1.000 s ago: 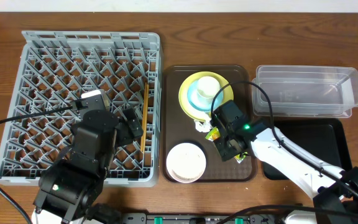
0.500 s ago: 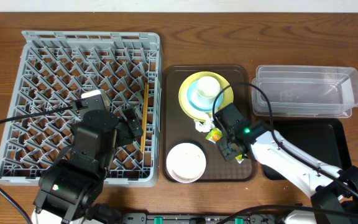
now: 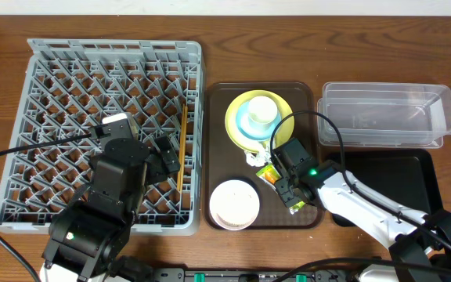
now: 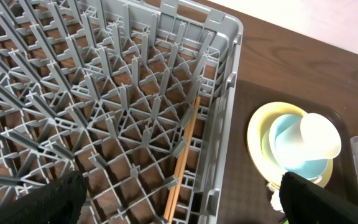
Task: Sort waste into correct bins and load items into the dishwasher
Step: 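Close the right gripper on the yellow snack wrapper, then lift the wrapper and drop it into the clear plastic bin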
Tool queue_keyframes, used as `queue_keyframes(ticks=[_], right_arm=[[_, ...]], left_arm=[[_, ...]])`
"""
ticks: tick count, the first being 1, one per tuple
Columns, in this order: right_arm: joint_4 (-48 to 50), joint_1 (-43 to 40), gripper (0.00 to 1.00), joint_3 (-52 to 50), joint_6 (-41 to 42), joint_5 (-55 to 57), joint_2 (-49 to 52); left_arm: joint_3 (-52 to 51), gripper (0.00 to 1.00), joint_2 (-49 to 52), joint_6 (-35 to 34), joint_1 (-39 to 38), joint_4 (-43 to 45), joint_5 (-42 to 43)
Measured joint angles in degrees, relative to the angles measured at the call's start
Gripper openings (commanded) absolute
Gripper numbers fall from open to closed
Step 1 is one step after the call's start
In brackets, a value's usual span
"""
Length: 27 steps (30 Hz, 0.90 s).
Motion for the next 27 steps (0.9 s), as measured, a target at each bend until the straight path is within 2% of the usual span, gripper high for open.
queue_keyframes(ticks=[9,16,23,27], right_arm=[[-3.63,0.00,0.51,5.16,-0.04,-0.92,-3.23],[-7.28,0.00,0.55,5.25,-0.09,-4.33,-4.15],[-1.97,0.22,0.44,0.59,-0.07,-5.44,-2.78],[0.96,0.26,0.27,-1.75,0.00,-5.31,-1.42]], left_arm=[[0.00,1.00,0.00,-0.02,0.00,0.00,0.00],[0.00,1.00,0.00,-0.02,0.00,-0.02,0.00],[0.00,1.00,0.00,-0.02,0.00,-0.02,0.00],[0.00,1.00,0.00,-0.02,0.00,-0.02,0.00]])
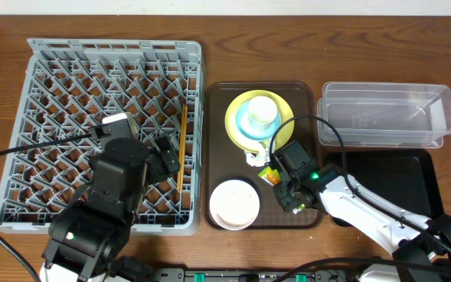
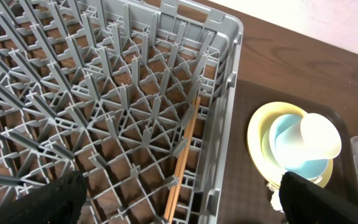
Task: Sort waste into correct bins and load items into the dishwasher
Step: 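Lift the wrapper and drop it into the clear plastic bin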
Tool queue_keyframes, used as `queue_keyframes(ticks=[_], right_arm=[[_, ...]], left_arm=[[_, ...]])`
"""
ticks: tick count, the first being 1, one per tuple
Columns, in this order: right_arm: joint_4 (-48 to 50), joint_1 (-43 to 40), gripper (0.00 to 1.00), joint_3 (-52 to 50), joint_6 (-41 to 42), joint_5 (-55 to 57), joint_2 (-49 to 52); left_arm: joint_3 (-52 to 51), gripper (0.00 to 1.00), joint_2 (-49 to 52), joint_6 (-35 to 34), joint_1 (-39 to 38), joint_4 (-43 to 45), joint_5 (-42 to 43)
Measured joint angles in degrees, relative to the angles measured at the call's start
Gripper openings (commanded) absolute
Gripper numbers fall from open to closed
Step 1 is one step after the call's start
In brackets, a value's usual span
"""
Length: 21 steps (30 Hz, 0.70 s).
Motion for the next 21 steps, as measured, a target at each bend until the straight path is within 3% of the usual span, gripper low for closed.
queue_keyframes(ticks=[3,7,14,21], right_arm=[[0.46,0.00,0.01,0.00,0.07,0.04,0.15],[-1.92,0.00,0.01,0.52,-0.13,-0.11,0.17],[-16.33,-0.24,0.01,11.02,-0.11,1.68,-1.31],[-13.33,-7.37,0.01,22.03,2.14,16.48,-9.03]], left_arm=[[0.00,1.00,0.00,0.00,0.00,0.00,0.00],[0.00,1.00,0.00,0.00,0.00,0.00,0.00],[0.00,1.00,0.00,0.00,0.00,0.00,0.02],[0.00,1.00,0.00,0.00,0.00,0.00,0.00]])
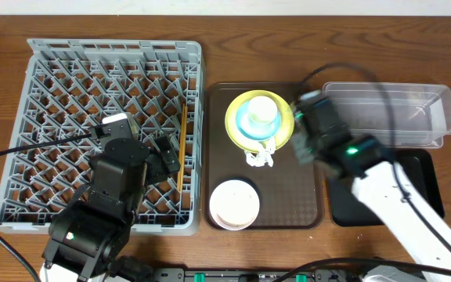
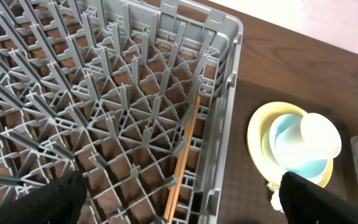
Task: Sort waste into correct bins and load items into the dishwasher
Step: 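Lift the wrapper and drop it into the clear plastic bin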
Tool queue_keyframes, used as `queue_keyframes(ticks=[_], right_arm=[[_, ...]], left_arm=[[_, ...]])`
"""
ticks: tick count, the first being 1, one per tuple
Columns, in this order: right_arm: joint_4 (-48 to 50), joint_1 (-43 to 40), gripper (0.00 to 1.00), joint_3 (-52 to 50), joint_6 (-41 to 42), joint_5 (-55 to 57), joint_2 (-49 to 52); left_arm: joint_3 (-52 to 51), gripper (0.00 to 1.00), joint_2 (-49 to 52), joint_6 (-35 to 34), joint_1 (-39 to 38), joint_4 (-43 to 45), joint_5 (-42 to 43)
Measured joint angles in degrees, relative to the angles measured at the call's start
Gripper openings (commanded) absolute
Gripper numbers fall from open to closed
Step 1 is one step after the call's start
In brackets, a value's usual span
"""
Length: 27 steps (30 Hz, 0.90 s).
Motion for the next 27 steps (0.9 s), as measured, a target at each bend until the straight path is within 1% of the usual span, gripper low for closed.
queue_keyframes(ticks=[1,4,9,10,11,12,13,15,16,20,23,26,27], right_arm=[[1.88,-2.64,0.01,0.04,0.90,2.64,-0.33],[5.77,-10.38,0.01,0.02,3.02,5.95,0.35],[12.39,-23.47,0.01,-0.81,6.27,6.25,4.11],[13.60,-26.01,0.07,-0.96,6.75,5.44,5.38],[15.02,-28.63,0.22,-1.11,7.32,4.37,6.99],[16.06,-30.56,0.27,-1.25,7.50,3.26,8.24],[16.90,-32.28,0.41,-1.33,7.76,2.05,9.46],[18.36,-35.91,0.58,-1.66,8.20,-1.01,11.69],[19.06,-36.96,0.63,-1.81,8.20,-2.56,12.09],[23.47,-40.61,0.73,-1.90,8.83,-9.38,12.07],[25.14,-41.72,0.73,-1.90,8.85,-17.25,10.99],[25.24,-41.77,0.73,-1.90,8.85,-28.06,7.96],[25.05,-41.77,0.73,-1.90,8.87,-33.27,6.62]], left_arm=[[0.00,1.00,0.00,0.00,0.00,0.02,0.00],[0.00,1.00,0.00,0.00,0.00,0.00,0.00],[0.00,1.00,0.00,0.00,0.00,0.00,0.00],[0.00,1.00,0.00,0.00,0.00,0.02,0.00],[0.00,1.00,0.00,0.00,0.00,0.00,0.00],[0.00,1.00,0.00,0.00,0.00,0.00,0.00],[0.00,1.00,0.00,0.00,0.00,0.02,0.00],[0.00,1.00,0.00,0.02,0.00,0.02,0.00],[0.00,1.00,0.00,0.00,0.00,0.00,0.00],[0.00,1.00,0.00,0.00,0.00,0.00,0.00],[0.00,1.00,0.00,0.02,0.00,0.02,0.00],[0.00,1.00,0.00,0.00,0.00,0.02,0.00],[0.00,1.00,0.00,0.00,0.00,0.00,0.00]])
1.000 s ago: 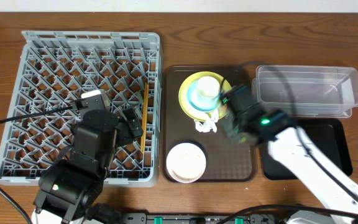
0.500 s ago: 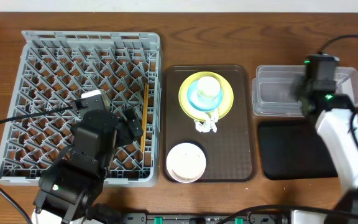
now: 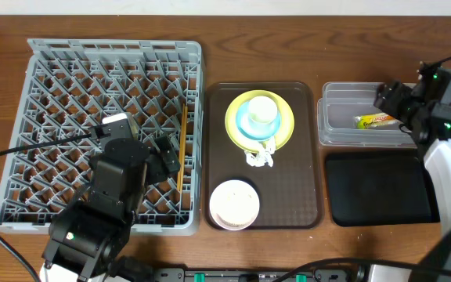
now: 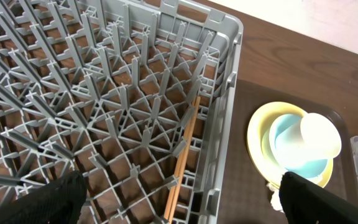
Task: Sort waste into correct bins and load items into the dishwasher
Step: 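Lift the wrapper and drop it into the clear plastic bin, then move the right gripper to the white tissue beside the plate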
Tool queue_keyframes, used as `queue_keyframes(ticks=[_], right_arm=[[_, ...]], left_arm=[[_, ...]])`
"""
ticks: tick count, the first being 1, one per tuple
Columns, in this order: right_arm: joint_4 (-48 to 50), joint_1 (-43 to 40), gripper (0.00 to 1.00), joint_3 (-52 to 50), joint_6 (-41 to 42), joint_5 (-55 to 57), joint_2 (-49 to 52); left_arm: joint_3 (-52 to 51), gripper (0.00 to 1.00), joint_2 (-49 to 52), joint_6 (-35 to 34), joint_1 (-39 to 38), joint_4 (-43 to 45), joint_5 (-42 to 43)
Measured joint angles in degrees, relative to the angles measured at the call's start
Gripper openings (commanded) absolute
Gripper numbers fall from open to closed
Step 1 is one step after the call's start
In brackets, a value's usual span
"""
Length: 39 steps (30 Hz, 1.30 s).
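Note:
A yellow wrapper (image 3: pixel 373 121) is over the clear bin (image 3: pixel 343 131) at the right, its right end at the fingertips of my right gripper (image 3: pixel 392 110), which looks shut on it. On the brown tray (image 3: pixel 292 196) a white cup (image 3: pixel 262 110) sits in a blue bowl on a yellow plate (image 3: pixel 233 125); a crumpled napkin (image 3: pixel 259 157) and a white bowl (image 3: pixel 234 204) lie nearer the front. My left gripper (image 4: pixel 179 204) hangs open and empty over the grey rack (image 4: pixel 225 93), above a pair of wooden chopsticks (image 4: pixel 182 158) by the rack's right wall.
A black tray (image 3: pixel 378 188) lies in front of the clear bin. The grey rack (image 3: pixel 116 45) fills the table's left half, with its right wall against the brown tray. The left arm's cable runs over the rack's left side.
My right gripper has gone from above the tray's right edge beside the plate to over the clear bin at the far right, with the yellow wrapper now showing there. The left arm has not moved.
My right gripper was first down on the yellow wrapper near the napkin on the tray, and still there a moment later. Then the wrapper was gone from the tray and the arm was beside the plate. Now gripper and wrapper are at the clear bin. The left gripper stayed open throughout.

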Motion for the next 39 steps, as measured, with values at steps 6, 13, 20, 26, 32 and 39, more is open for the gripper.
queue_keyframes(ticks=[6,13,20,26,32,39], right_arm=[[-7.61,5.09,0.66,0.00,-0.28,-21.75,-7.65],[-17.22,24.96,0.99,-0.20,-1.16,-18.58,-8.13],[-11.19,46.34,0.48,-0.66,0.68,-7.26,-4.17],[-11.56,57.27,0.37,-0.96,8.83,12.00,1.90],[-14.05,59.39,0.40,-1.29,18.32,28.46,5.03],[-14.80,59.28,0.44,-1.38,23.34,35.34,8.74]], left_arm=[[0.00,1.00,0.00,0.02,0.00,0.02,0.00],[0.00,1.00,0.00,0.00,0.00,0.00,0.00],[0.00,1.00,0.00,0.00,0.00,0.02,0.00],[0.00,1.00,0.00,0.00,0.00,0.00,0.00],[0.00,1.00,0.00,0.00,0.00,0.02,0.00],[0.00,1.00,0.00,0.00,0.00,0.00,0.00]])
